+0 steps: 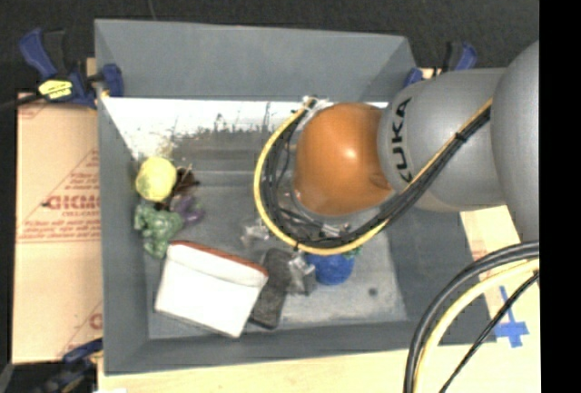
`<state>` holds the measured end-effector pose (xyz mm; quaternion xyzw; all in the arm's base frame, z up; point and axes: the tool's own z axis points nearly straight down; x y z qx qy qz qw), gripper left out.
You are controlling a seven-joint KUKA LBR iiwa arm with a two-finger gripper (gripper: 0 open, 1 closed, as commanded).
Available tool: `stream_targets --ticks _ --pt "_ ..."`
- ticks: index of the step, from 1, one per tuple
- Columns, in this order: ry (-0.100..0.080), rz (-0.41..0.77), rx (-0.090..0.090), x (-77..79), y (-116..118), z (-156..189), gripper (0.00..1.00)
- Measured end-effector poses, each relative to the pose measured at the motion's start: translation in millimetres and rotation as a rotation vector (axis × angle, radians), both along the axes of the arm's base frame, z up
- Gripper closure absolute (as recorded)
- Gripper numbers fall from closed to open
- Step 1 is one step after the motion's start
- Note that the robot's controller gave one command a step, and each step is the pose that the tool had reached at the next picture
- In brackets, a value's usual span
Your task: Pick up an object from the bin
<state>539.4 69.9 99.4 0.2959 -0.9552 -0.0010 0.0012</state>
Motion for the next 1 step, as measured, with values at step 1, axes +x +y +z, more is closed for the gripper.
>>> stream_targets --ticks 1 --pt "-0.010 -0.194 0.000 -9.7 -9.0 -27.7 0.00"
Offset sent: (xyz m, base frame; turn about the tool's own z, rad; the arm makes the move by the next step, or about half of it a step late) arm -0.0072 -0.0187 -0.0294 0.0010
